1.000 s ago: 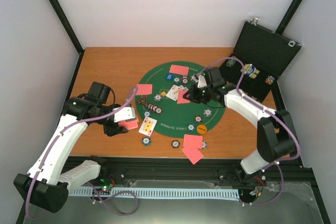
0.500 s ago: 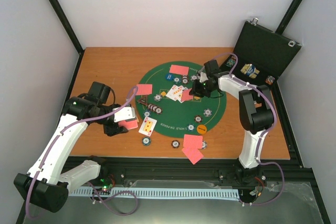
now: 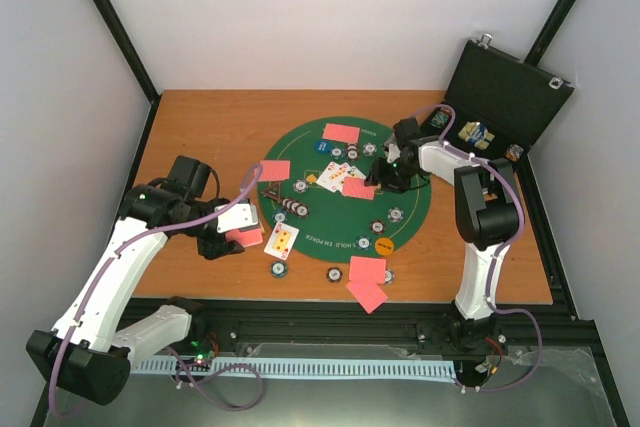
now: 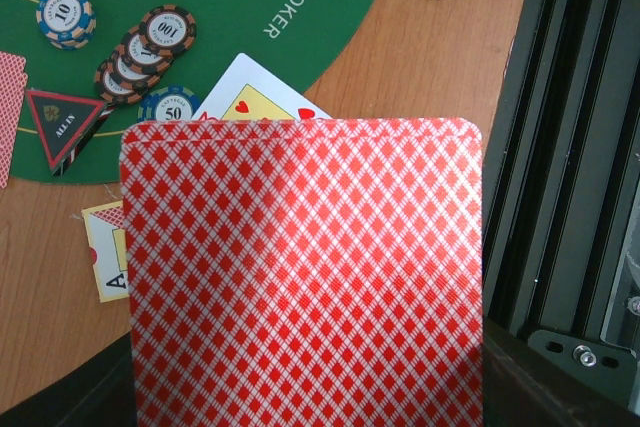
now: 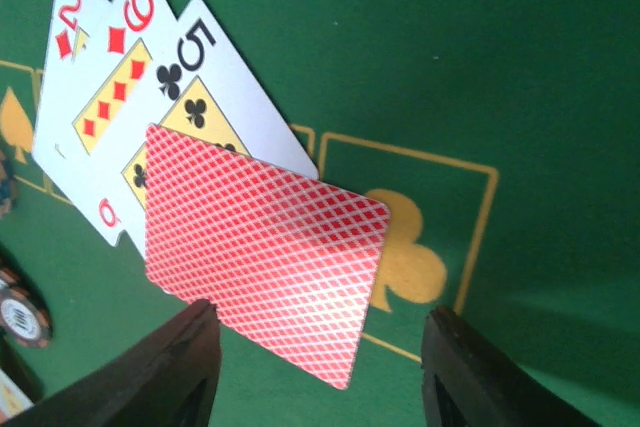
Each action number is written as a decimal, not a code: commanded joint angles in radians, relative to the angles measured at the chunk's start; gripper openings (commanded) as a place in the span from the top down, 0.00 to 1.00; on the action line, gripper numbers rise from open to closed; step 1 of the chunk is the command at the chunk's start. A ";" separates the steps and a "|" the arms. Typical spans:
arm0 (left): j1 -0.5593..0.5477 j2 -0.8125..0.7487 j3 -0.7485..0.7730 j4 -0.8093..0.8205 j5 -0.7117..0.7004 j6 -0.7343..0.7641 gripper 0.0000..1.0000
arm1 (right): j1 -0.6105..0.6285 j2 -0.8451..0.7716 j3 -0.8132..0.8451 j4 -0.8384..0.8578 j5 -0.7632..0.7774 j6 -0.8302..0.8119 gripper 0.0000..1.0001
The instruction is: Distribute texas hold em gaming equipment
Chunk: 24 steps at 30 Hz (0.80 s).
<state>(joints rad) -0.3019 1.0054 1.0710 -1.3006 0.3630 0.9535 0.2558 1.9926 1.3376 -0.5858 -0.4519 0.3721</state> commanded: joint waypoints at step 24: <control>0.001 0.001 0.017 0.026 0.028 -0.026 0.48 | 0.529 -0.600 -0.332 0.360 -0.033 0.388 0.10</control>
<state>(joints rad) -0.3019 1.0058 1.0710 -1.2991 0.3691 0.9424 0.7006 1.4330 1.0611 -0.4065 -0.4637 0.6178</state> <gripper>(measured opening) 0.671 0.896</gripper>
